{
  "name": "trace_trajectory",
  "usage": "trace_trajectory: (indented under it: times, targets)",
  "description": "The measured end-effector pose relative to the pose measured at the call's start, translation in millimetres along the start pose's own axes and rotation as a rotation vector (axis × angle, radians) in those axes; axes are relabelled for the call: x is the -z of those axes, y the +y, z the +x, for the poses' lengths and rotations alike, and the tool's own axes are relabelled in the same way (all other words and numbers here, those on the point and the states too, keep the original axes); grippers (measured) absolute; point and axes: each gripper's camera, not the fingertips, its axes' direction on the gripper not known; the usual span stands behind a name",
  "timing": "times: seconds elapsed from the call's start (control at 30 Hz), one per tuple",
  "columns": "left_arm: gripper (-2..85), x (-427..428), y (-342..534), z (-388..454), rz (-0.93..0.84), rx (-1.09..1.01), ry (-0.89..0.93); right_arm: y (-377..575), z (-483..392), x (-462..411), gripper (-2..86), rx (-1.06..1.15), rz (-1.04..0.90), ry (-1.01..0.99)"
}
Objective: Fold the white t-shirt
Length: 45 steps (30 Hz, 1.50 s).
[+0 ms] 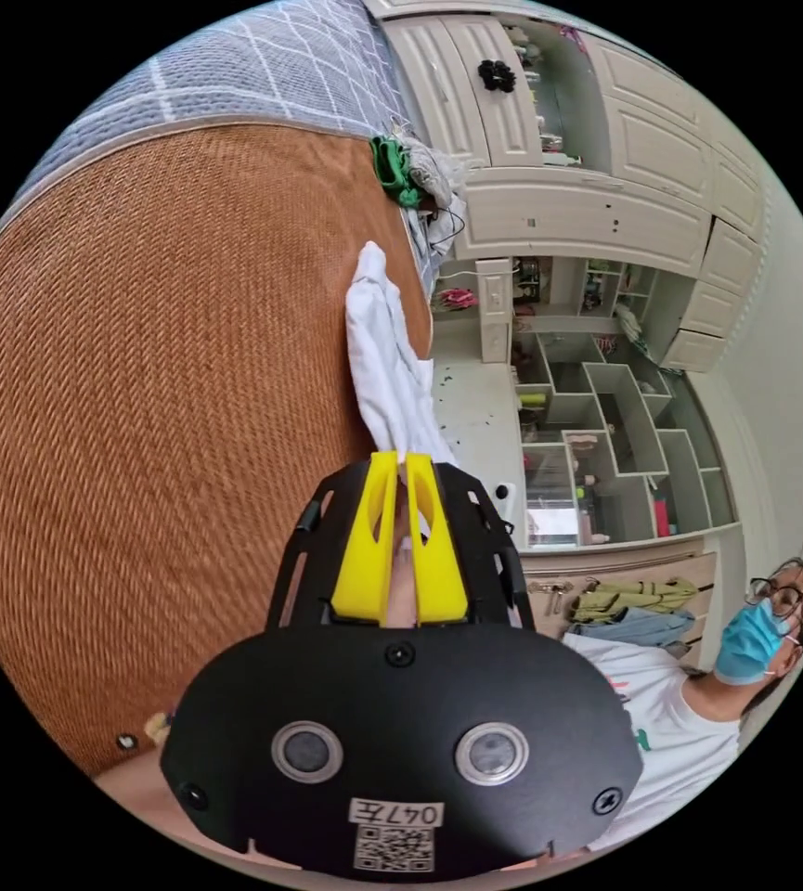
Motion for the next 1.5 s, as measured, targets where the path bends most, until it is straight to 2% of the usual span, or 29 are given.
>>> trace_trajectory:
  times: [0.07, 0.13, 0.2, 0.3, 0.37, 0.5, 0.67, 0.7, 0.8, 0.9, 1.07, 1.27, 1.43, 1.5]
  targets:
    - [-0.8, -4, 13, -4, -0.032, 0.026, -0.021, -4, -16, 0, 1.6, -0.002, -0.066, 0.178]
    - [-0.9, -9, 24, -11, -0.035, 0.052, 0.046, -12, -52, 15, 0.8, 0.068, 0.037, 0.308]
    - [-0.9, -12, 29, -11, -0.031, 0.048, 0.062, -46, -116, 10, -0.3, 0.305, 0.136, 0.270]
    - [-0.9, -18, 37, -9, -0.036, 0.028, 0.017, -125, -168, -48, -0.5, 0.480, 0.011, 0.230]
    - [-0.9, -21, 42, -13, -0.028, 0.035, 0.023, -171, -178, -84, -0.5, 0.503, -0.017, 0.241]
    - [-0.9, -24, 54, -24, -0.005, 0.059, 0.030, -251, -193, -156, -0.5, 0.478, -0.101, 0.124]
    - [-0.9, -33, 62, -35, 0.008, 0.095, -0.011, -273, -227, -245, -0.5, 0.486, -0.245, 0.185]
    - [-0.9, -37, 61, -37, -0.002, 0.096, -0.009, -270, -239, -246, -0.5, 0.500, -0.215, 0.185]
    - [-0.9, -44, 63, -46, -0.012, 0.111, 0.024, -262, -269, -233, -0.5, 0.562, -0.209, 0.232]
    - [-0.9, -45, 67, -47, -0.010, 0.104, 0.034, -255, -279, -187, -0.5, 0.590, -0.106, 0.227]
    - [-0.9, -46, 70, -53, 0.019, 0.105, 0.092, -261, -237, -169, -0.5, 0.494, -0.215, 0.311]
    - [-0.9, -47, 76, -59, 0.047, 0.110, 0.132, -242, -236, -96, -0.5, 0.486, -0.126, 0.181]
    - [-0.9, -51, 76, -64, 0.047, 0.117, 0.152, -212, -201, -73, -0.6, 0.355, -0.126, 0.240]
    - [-0.9, -51, 76, -66, 0.053, 0.126, 0.165, -204, -196, -59, -0.6, 0.333, -0.079, 0.132]
